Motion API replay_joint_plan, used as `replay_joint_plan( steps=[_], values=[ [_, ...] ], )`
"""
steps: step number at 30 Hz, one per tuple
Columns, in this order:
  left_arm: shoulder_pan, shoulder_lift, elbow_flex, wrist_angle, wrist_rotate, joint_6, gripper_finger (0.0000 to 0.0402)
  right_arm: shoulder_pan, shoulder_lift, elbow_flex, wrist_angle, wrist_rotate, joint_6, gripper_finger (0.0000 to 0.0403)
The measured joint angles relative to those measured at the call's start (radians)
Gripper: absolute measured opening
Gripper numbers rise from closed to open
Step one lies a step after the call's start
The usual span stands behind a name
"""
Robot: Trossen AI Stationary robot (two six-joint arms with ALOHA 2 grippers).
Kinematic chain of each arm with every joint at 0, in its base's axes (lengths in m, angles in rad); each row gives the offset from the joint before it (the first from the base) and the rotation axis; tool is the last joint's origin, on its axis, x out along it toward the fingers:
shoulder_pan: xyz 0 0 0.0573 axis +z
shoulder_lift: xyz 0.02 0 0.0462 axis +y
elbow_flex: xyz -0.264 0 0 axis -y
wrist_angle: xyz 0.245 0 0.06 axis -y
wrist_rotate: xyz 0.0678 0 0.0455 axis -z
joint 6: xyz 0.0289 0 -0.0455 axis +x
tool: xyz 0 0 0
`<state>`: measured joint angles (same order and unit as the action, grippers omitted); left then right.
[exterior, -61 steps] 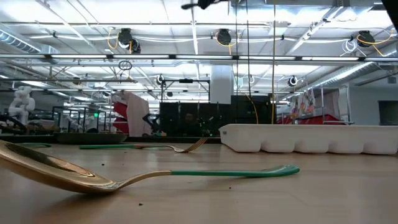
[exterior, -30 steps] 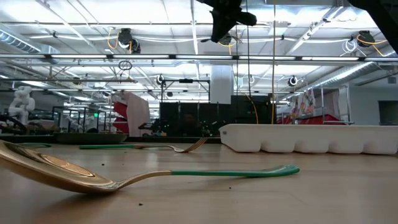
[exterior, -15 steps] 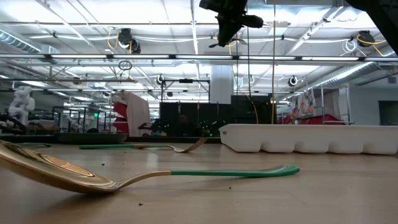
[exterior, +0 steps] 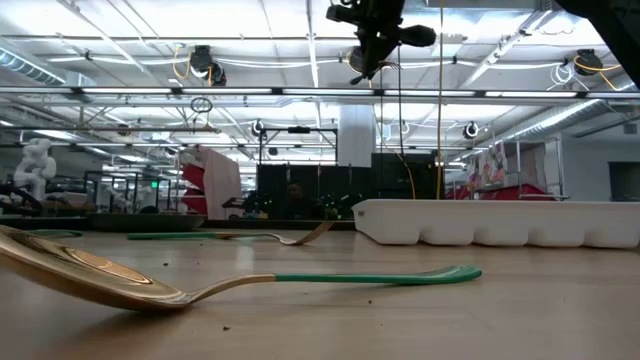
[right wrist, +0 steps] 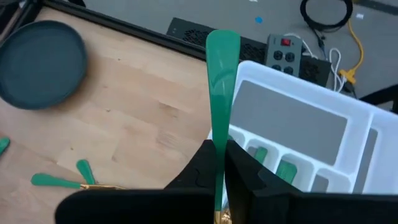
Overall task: Sort silverware
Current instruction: Put the green fork into the white silverware organizer
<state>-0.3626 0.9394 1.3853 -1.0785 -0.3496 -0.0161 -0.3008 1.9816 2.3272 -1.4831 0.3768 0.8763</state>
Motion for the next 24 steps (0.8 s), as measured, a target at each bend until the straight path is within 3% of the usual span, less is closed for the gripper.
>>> replay_joint_plan(
  steps=[12,24],
  values=[
    [0.0,0.0,0.0,0.0,0.0,0.003,0.0039,-0.003,0.0,-0.036,0.006,-0.03,0.012,0.0],
    [0.0,0.0,0.0,0.0,0.0,-0.002,0.0039,0.004,0.001,-0.326,0.174,-0.139,0.027,0.0]
  ],
)
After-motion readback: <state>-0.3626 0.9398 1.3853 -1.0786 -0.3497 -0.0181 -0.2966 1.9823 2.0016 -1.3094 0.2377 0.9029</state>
